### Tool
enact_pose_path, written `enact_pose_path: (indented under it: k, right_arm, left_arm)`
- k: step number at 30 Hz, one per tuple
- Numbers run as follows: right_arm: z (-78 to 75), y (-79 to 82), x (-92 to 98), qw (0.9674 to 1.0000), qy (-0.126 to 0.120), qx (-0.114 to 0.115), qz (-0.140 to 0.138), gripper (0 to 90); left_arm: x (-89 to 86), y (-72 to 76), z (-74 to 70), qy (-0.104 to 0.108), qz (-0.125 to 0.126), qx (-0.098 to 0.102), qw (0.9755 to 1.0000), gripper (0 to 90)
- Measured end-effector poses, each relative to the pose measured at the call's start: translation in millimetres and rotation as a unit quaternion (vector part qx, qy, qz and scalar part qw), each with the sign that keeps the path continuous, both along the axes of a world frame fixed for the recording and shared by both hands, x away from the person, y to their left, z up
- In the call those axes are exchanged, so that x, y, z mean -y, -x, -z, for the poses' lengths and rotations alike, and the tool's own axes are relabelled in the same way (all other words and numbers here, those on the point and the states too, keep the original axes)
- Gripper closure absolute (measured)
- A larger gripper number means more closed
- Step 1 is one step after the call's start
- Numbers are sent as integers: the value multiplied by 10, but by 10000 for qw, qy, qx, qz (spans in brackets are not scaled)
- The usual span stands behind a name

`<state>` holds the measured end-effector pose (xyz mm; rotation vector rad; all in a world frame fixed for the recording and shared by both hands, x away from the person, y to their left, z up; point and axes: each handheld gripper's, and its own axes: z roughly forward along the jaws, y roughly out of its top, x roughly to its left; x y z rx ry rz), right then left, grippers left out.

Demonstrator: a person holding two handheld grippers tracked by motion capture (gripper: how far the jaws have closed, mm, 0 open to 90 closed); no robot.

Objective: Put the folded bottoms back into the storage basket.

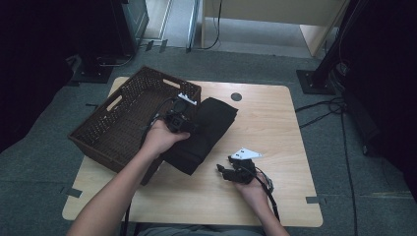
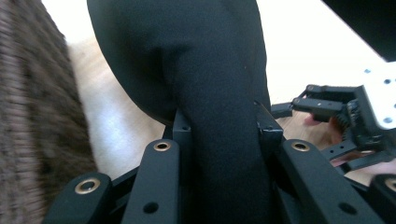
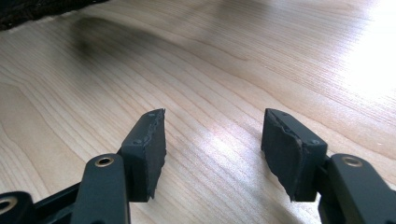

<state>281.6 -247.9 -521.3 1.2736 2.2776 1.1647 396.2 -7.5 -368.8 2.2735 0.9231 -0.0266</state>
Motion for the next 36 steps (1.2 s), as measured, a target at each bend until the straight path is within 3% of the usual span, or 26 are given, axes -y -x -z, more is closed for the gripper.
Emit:
enact_pose_path:
  k: [4, 12, 15, 20, 22, 29, 36]
  right_arm:
    - [0, -4, -8, 10000, 8, 8, -10, 401]
    - [-3, -10, -26, 10000, 26, -6, -36, 401]
    - [-1, -11, -34, 10000, 25, 2, -21, 401]
    - [-1, -10, -37, 10000, 24, -1, -19, 401]
    - [0, -13, -38, 10000, 29, 8, -26, 401]
    - [1, -21, -46, 10000, 45, 23, -40, 400]
    - [11, -28, -65, 10000, 29, 84, -44, 400]
  left_arm:
    - [-131, -49, -169, 86, -73, 48, 9999, 698]
    - [-424, -138, -490, 84, -147, 332, 9993, 698]
    - [-558, -185, -584, 178, -226, 325, 9991, 698]
    - [-766, -269, -703, 54, -337, 415, 9986, 698]
    - [-862, -303, -727, 127, -350, 424, 9984, 697]
    - [-1175, -416, -700, 26, -481, 460, 9978, 697]
    - [-1464, -542, -539, -45, -606, 373, 9975, 696]
